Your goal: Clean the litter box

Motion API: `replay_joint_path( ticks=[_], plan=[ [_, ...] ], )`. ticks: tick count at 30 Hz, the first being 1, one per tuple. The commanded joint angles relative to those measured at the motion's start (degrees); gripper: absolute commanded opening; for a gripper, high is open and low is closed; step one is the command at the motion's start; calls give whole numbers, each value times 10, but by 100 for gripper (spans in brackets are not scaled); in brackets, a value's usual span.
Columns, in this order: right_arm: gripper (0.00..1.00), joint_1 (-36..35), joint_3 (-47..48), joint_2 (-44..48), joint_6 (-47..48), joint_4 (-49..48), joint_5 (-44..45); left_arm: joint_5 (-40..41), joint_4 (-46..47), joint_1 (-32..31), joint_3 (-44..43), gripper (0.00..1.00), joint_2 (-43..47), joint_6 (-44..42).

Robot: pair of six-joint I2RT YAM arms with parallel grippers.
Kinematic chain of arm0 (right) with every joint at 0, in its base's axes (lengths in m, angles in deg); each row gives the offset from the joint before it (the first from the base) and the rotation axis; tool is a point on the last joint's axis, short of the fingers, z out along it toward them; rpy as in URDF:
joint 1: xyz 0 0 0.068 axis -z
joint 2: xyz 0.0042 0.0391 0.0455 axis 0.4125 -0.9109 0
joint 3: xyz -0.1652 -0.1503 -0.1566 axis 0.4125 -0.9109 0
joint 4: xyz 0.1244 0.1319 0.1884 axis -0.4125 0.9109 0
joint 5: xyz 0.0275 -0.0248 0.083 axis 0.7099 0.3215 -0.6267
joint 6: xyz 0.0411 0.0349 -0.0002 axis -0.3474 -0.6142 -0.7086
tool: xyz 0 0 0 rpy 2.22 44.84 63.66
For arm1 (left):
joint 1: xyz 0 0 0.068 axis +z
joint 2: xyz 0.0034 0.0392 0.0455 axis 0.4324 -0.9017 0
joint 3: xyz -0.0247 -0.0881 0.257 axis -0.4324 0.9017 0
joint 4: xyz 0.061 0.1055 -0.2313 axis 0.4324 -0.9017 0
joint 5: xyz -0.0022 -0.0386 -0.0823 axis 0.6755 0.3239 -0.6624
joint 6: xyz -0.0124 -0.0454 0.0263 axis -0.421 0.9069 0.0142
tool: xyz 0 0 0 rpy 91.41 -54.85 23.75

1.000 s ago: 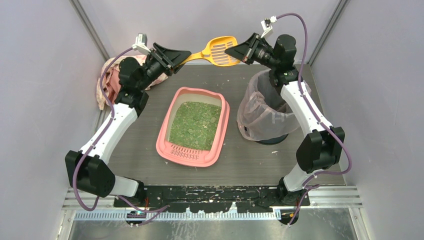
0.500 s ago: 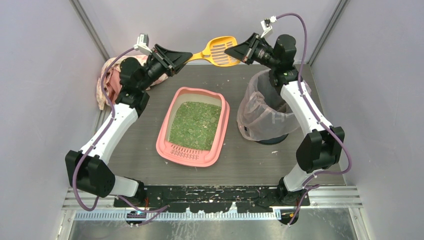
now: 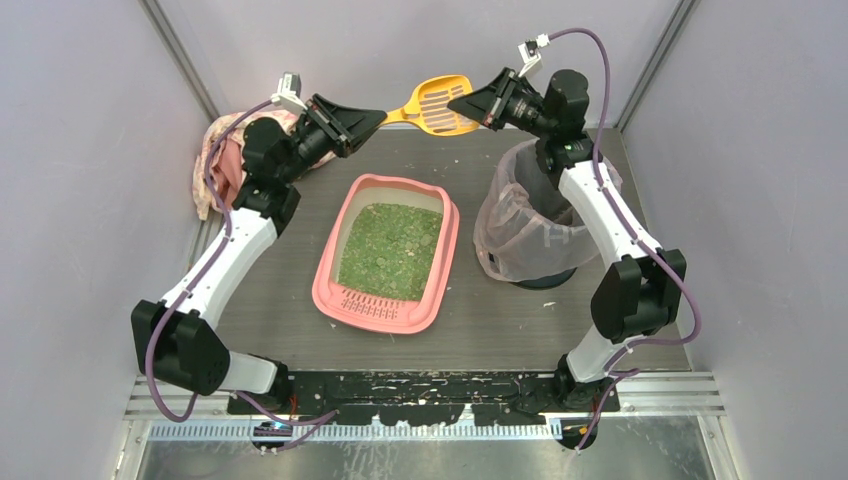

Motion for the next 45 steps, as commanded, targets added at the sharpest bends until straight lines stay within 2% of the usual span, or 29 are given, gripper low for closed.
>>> replay_joint_path(
  ticks=[1, 3, 6, 8, 12, 15, 16, 18, 21, 25, 27, 29, 31, 36, 43, 45],
  plan=[
    [13, -7, 3, 12, 4, -31, 0, -8, -28, -4, -21, 0, 19, -26],
    [42, -7, 0, 15, 5, -33, 6, -8, -45, -4, -27, 0, 17, -34],
    [72, -6, 0, 25, 7, -33, 19, -18, -56, 9, -25, 0, 19, -29],
    [79, -2, 1, 33, 14, -22, 30, -25, -61, 31, -14, 0, 30, -23],
    [81, 23, -5, 52, 25, 3, 48, -63, -99, 121, 5, 0, 61, -22],
    [81, 47, -14, 63, 29, 24, 59, -97, -190, 171, -8, 0, 81, -77],
    [81, 53, -13, 67, 41, 41, 64, -94, -269, 173, -20, 0, 85, -109],
    [81, 60, 2, 70, 72, 92, 73, -101, -342, 173, -38, 0, 90, -155],
    [81, 61, 24, 75, 126, 182, 94, -129, -404, 173, -40, 0, 103, -204],
    [81, 61, 6, 81, 146, 209, 109, -144, -436, 173, -24, 0, 136, -267],
    [80, 61, -6, 82, 150, 209, 113, -125, -528, 173, -50, 0, 140, -336],
    [80, 61, -10, 79, 150, 218, 117, -69, -622, 168, -74, 0, 142, -404],
    [80, 61, -17, 76, 143, 208, 112, -22, -672, 158, -77, 0, 147, -445],
    [80, 61, -29, 62, 117, 178, 93, 22, -652, 137, -37, 0, 156, -458],
    [80, 57, -52, 55, 101, 170, 104, 64, -618, 86, -37, 0, 102, -491],
    [80, 50, -52, 62, 102, 180, 121, 53, -606, 77, -30, 0, 86, -496]
  ],
)
